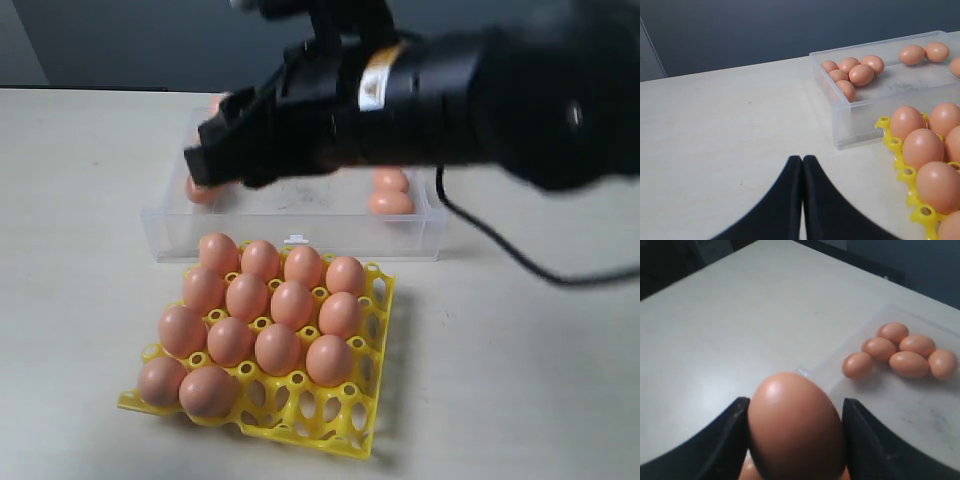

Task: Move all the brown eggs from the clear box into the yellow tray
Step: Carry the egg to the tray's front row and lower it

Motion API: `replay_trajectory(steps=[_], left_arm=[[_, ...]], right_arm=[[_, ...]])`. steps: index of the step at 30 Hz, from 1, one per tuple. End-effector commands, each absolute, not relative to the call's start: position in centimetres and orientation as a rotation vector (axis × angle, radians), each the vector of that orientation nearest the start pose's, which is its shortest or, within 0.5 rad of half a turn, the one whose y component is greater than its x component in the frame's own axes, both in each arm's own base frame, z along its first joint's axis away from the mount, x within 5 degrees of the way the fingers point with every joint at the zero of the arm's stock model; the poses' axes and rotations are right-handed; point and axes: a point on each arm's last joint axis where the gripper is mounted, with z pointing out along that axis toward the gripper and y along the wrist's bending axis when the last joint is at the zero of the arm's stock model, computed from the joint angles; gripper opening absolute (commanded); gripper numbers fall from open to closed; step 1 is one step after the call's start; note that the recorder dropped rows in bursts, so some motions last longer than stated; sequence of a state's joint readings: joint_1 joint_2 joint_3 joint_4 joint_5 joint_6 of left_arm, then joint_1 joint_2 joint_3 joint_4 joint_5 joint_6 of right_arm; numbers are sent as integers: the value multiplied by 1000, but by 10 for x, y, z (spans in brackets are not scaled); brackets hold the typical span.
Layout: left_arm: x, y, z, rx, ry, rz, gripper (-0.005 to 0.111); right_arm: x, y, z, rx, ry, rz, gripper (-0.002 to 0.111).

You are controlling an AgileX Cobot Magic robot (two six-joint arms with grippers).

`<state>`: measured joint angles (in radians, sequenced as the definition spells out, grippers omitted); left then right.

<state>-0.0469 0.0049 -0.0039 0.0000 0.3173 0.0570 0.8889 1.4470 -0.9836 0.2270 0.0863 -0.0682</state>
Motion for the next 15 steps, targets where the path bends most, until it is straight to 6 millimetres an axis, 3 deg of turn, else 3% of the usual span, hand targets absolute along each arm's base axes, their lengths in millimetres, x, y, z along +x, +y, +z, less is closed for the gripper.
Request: replay_trajectory(steps=[1,3,8,15], left_arm=[[54,-3,185,97,1790,4,0],[54,-3,185,97,1790,4,0],[54,-3,185,97,1790,4,0],[54,-3,185,97,1790,4,0]], right_arm=[[168,249,264,-723,1752,734,0],[157,248,249,-714,1713,753,0],[147,246,218,-668,1878,752,0],[133,262,204,-782,1814,761,0]])
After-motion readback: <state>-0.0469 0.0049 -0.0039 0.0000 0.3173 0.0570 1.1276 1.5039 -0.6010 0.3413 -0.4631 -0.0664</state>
